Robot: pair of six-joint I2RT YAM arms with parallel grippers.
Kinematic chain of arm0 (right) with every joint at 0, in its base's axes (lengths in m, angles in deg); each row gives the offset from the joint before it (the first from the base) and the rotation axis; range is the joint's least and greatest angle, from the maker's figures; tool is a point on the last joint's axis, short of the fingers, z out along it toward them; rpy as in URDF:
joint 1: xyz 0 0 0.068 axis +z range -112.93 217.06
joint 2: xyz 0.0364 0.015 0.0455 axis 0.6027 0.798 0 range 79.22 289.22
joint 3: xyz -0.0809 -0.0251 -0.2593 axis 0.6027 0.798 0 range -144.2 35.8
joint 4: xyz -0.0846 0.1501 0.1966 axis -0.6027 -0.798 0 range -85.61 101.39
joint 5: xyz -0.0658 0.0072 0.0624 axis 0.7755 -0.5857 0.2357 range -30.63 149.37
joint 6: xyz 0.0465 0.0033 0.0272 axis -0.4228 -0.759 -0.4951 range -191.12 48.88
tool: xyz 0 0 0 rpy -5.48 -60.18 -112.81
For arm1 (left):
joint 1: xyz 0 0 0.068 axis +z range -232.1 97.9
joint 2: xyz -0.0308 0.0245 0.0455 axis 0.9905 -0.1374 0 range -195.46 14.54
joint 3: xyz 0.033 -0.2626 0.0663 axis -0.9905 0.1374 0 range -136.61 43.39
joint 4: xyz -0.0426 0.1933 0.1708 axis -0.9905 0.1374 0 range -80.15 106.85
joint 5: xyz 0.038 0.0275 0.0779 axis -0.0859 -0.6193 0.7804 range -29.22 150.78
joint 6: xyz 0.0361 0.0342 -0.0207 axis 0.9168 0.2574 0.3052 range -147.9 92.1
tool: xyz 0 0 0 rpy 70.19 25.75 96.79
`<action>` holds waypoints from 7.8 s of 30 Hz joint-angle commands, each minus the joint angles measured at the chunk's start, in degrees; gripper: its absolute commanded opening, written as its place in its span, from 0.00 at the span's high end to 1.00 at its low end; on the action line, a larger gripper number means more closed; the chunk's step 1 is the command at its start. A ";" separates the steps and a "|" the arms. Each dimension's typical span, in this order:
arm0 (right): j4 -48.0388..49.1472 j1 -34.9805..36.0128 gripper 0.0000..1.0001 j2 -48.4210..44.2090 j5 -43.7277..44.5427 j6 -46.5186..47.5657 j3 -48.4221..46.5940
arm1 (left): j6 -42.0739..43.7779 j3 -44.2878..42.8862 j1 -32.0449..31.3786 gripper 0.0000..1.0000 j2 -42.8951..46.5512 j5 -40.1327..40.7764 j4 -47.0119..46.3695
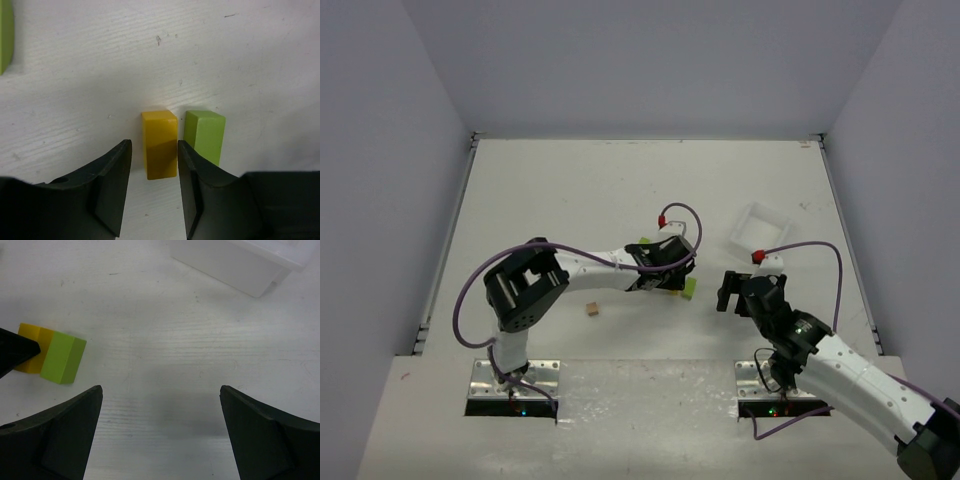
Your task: Build the wood block tower
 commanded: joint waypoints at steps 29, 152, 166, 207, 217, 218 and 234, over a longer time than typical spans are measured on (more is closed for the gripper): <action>13.75 5.05 0.01 39.74 -12.55 -9.29 -21.70 | -11.35 30.44 2.77 0.00 57.44 32.40 13.67; 6.22 2.55 0.01 69.98 -20.63 1.65 -45.06 | -16.23 31.37 3.07 0.00 60.44 34.02 18.89; 6.08 2.63 0.01 67.01 -20.63 0.16 -42.08 | -16.41 31.54 3.07 0.00 60.21 33.89 18.86; -3.06 2.72 0.01 61.49 -8.64 2.19 -39.52 | -15.97 31.28 3.07 0.00 59.15 33.19 18.42; -5.33 2.79 0.01 60.90 -6.92 1.18 -38.65 | -15.88 31.28 3.07 0.00 59.11 33.23 18.40; -5.43 2.74 0.01 60.86 -6.92 1.14 -38.60 | -15.88 31.28 3.07 0.00 59.01 33.23 18.35; -6.87 2.81 0.01 61.63 -6.26 0.81 -38.98 | -15.05 30.75 3.07 0.00 57.52 32.88 17.59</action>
